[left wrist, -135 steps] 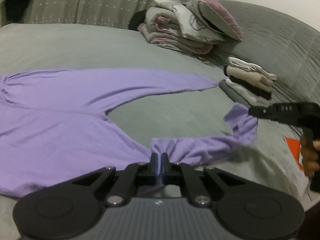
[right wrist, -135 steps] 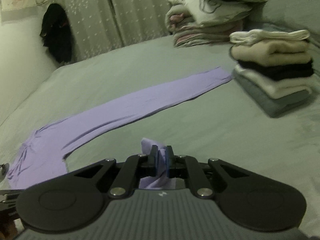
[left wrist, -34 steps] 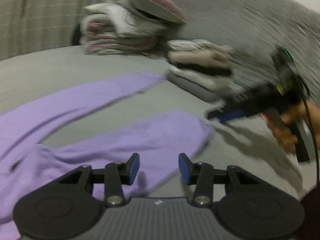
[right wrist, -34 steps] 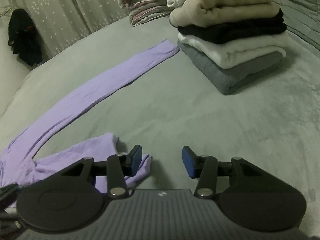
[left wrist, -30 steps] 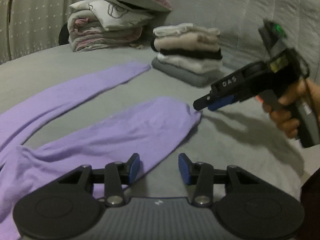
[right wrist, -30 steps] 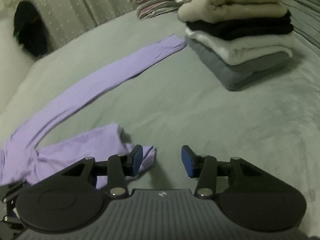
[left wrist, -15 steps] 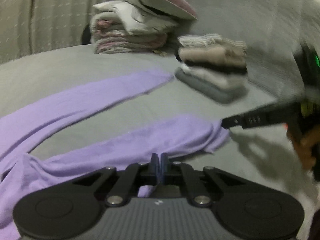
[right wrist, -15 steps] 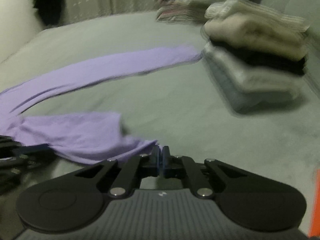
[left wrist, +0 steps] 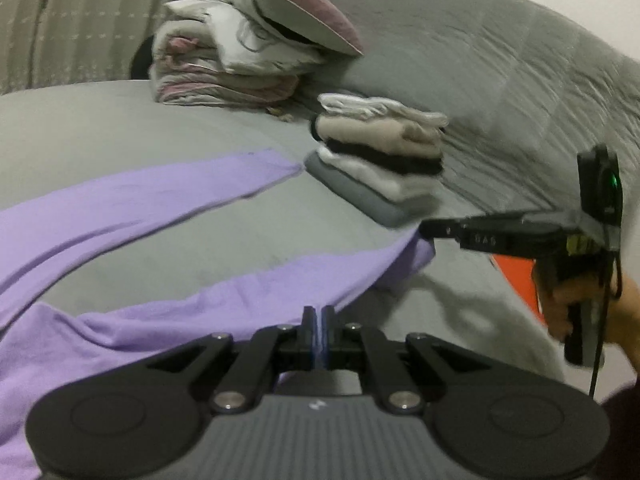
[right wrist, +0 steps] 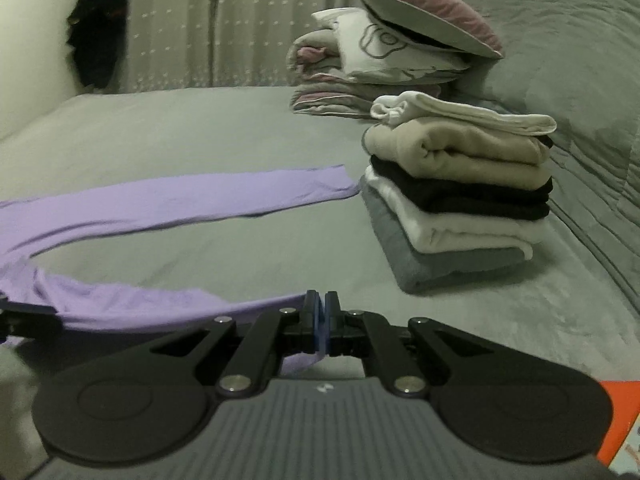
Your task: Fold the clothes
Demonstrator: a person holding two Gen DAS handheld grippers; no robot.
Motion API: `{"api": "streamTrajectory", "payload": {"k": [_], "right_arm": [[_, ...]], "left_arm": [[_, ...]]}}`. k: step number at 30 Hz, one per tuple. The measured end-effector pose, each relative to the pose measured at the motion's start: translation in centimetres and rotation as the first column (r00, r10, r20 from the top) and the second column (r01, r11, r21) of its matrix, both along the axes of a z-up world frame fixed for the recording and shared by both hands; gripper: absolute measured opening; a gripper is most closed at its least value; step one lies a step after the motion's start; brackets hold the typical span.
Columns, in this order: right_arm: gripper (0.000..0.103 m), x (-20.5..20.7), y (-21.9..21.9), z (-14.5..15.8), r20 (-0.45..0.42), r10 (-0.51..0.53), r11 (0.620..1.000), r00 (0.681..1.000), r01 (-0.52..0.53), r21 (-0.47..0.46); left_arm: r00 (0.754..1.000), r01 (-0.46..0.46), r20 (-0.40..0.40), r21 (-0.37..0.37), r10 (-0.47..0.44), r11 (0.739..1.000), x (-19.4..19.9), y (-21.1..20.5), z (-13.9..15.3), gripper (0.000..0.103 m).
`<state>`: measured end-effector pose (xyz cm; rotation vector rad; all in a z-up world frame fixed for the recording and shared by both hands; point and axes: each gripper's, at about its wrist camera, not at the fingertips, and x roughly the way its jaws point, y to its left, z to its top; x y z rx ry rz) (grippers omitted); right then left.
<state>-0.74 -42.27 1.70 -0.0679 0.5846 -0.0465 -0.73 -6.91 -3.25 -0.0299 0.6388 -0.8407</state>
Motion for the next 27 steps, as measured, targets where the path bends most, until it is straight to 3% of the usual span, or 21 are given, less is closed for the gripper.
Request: {"api": "streamTrajectory", "payload": {"k": [6, 12, 16, 19, 20, 21, 22, 27], "right_arm": [[0.002, -2.3, 0.1, -1.3, -0.102, 0.098, 0.995, 0.990, -0.099, -0.007], [0.002, -3.1, 0.1, -2.9, -0.227, 0.181, 0.983, 0.957, -0.184, 0.008], [0.013, -3.0, 0.0, -3.3, -0.284, 0.219, 0.975, 0.934, -0.221, 0.024], [0.017, -2.6, -0.9, -3.0, -0.269, 0.234, 0.972, 0.934, -0.217, 0.092], [0.027, -2.4, -1.2, -2.9, -0.262, 0.237, 0.970, 0.936, -0.213, 0.117], [0.043, -2.2, -1.5, -2.8, -0.251, 0.228, 0.970, 0.941, -0.198, 0.137], [0.047, -2.1, -1.8, -2.7, -0.238, 0.220, 0.970, 0.946, -0.186, 0.159], [0.047, -1.0, -3.1, -2.4, -0.180, 0.189, 0.951, 0.965, -0.135, 0.278]], "left_arm": [[0.997, 0.081, 0.003, 0.069, -0.081, 0.994, -1.6, 0.9, -0.6, 0.002], [0.988, 0.151, -0.011, 0.177, -0.152, 0.973, -3.0, 0.4, -2.2, 0.002], [0.985, 0.172, -0.012, 0.205, -0.174, 0.963, -3.2, 0.2, -2.4, 0.003], [0.984, 0.176, -0.018, 0.188, -0.175, 0.966, -2.9, 0.6, -2.1, 0.011], [0.985, 0.170, -0.009, 0.183, -0.172, 0.968, -2.9, 0.8, -1.9, 0.015], [0.986, 0.164, -0.002, 0.173, -0.166, 0.971, -2.9, 1.1, -1.7, 0.023], [0.987, 0.158, 0.003, 0.162, -0.160, 0.974, -2.8, 1.3, -1.5, 0.031], [0.996, 0.093, 0.008, 0.123, -0.094, 0.988, -2.0, 2.7, -0.9, 0.035]]}}
